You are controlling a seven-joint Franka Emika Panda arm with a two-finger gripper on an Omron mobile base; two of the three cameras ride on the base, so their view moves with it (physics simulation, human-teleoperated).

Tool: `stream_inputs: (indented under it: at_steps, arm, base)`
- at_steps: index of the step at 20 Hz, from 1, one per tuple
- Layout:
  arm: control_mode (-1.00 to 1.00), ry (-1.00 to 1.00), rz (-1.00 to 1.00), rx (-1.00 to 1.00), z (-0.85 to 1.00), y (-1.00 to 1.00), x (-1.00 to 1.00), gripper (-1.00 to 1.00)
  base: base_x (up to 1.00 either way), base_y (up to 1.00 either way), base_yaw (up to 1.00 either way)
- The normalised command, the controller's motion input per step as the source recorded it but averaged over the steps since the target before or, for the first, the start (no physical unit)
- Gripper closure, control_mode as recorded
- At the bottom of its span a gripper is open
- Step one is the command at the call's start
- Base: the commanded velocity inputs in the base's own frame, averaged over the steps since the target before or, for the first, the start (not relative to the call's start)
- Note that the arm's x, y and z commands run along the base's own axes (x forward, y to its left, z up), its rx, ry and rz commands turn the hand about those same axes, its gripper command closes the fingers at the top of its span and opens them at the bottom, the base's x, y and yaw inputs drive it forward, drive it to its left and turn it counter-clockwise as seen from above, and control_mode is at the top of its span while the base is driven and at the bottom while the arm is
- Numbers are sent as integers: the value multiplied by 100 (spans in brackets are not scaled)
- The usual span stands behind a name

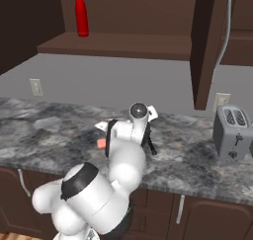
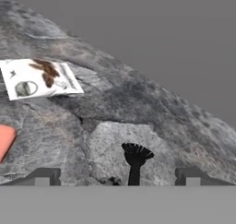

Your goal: Pick the bar soap and dish brush from the cabinet and place them on the counter.

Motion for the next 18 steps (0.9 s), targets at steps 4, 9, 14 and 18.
stream_inputs:
  at_steps: [4, 9, 14, 18]
  arm:
    - [-100, -6, -4, -9, 66, 6, -33, -100]
    - [-100, -6, -1, -5, 69, 0, -39, -100]
    - [-100, -3, 0, -2, 67, 0, -51, -100]
    - [-100, 2, -1, 0, 58, -4, -57, -100]
  base:
    - [0, 0, 0]
    - [0, 0, 0]
    - [0, 0, 0]
    - [0, 0, 0]
